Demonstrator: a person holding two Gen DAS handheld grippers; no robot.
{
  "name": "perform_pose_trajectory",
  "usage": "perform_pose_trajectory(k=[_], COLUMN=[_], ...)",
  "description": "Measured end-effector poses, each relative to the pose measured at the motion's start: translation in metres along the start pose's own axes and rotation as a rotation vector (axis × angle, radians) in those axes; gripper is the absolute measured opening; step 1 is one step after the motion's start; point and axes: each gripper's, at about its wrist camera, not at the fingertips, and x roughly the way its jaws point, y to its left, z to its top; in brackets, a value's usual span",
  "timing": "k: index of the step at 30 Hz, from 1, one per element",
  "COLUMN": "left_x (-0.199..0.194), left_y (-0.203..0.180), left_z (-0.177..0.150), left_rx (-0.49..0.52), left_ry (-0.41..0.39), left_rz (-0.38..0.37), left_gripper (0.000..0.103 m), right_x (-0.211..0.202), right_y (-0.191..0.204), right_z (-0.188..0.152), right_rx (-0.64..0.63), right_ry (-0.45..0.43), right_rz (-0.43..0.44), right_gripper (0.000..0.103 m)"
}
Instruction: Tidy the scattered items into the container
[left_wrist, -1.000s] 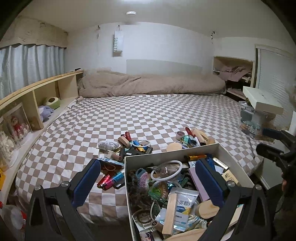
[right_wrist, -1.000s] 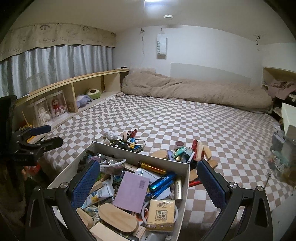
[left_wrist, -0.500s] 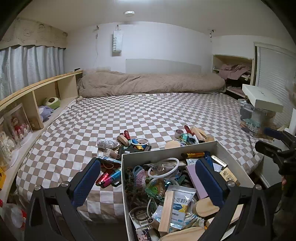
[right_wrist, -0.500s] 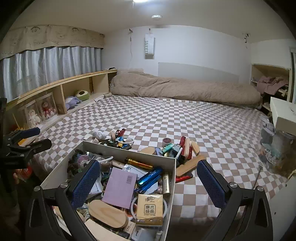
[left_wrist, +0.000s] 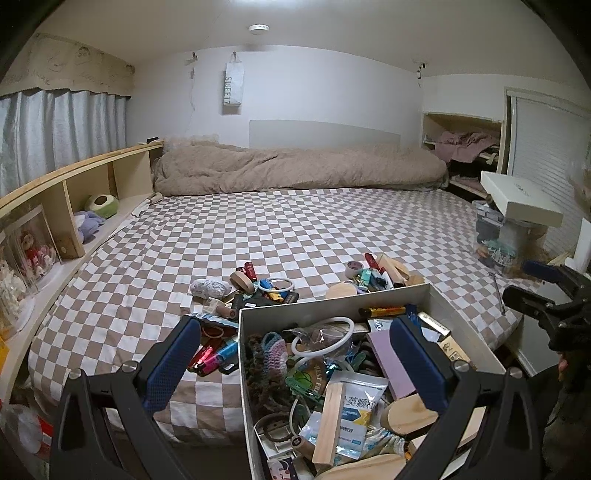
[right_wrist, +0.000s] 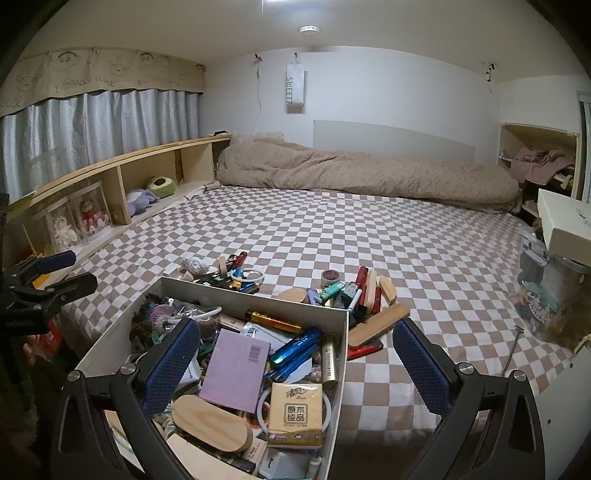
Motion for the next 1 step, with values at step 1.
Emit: perform_pose_trajectory(k=[1], left_x=[0.0], left_y=[-0.0001], left_z=[0.0001], left_rx=[0.002], left_ry=[0.0], left_rz=[0.001], left_gripper=[0.103], right_x=[0.0003], right_y=[-0.0003], right_z=[0.0002], right_rx=[0.001], right_ry=[0.001], right_rz=[-0.001], right_gripper=[0.103])
